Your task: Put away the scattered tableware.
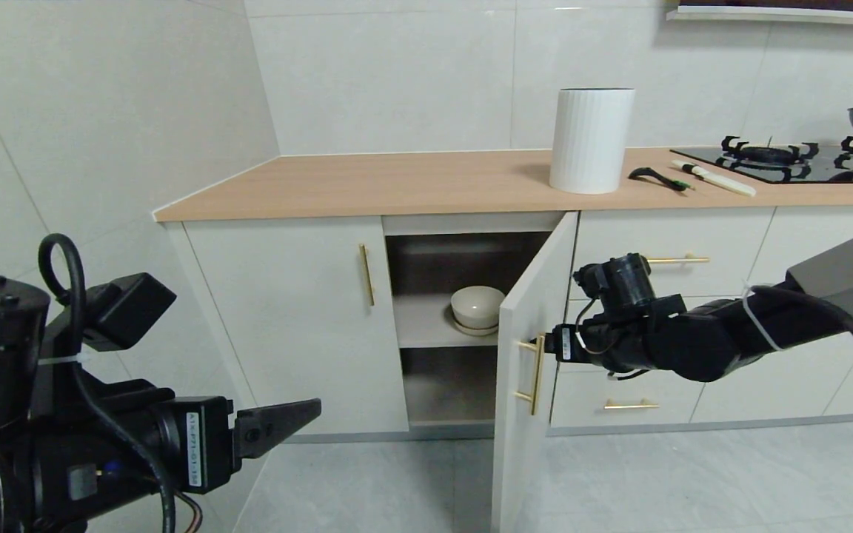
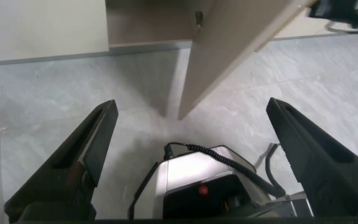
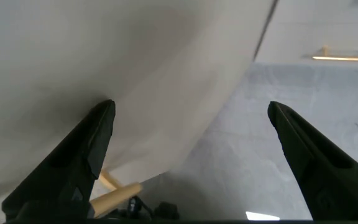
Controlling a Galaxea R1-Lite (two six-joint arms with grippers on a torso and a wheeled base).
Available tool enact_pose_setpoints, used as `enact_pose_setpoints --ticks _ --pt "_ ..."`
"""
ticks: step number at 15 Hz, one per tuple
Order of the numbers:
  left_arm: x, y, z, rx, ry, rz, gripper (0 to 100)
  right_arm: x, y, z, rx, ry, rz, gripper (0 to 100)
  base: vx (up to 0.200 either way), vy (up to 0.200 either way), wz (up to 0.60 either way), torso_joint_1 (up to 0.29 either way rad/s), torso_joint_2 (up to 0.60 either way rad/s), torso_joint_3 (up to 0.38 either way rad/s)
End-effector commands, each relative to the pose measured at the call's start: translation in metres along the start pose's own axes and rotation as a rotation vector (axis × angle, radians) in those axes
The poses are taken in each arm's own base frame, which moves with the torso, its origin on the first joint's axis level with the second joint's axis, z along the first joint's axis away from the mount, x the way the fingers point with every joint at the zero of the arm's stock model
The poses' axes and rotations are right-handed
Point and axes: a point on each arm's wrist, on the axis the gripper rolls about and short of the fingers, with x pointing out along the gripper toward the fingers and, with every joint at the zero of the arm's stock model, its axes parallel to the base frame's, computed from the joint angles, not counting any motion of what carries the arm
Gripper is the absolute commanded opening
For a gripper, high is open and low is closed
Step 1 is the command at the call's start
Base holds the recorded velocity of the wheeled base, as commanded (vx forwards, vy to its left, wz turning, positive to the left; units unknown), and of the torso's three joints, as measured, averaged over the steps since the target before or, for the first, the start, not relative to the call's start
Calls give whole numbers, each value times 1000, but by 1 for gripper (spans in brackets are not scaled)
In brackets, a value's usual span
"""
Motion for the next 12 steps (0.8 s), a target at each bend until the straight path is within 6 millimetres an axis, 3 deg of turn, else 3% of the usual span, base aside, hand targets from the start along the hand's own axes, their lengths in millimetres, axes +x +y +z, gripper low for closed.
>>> enact_pose_setpoints --ticks 1,9,12 --pt "0 0 0 0 -1 1 100 24 2 -9 -5 30 -5 100 0 0 0 0 0 0" --pt "5 1 -3 20 22 9 100 47 5 -7 55 19 3 100 0 0 0 0 0 0" --pt "5 1 -4 36 25 10 100 54 7 -5 107 5 7 100 200 0 0 -7 1 7"
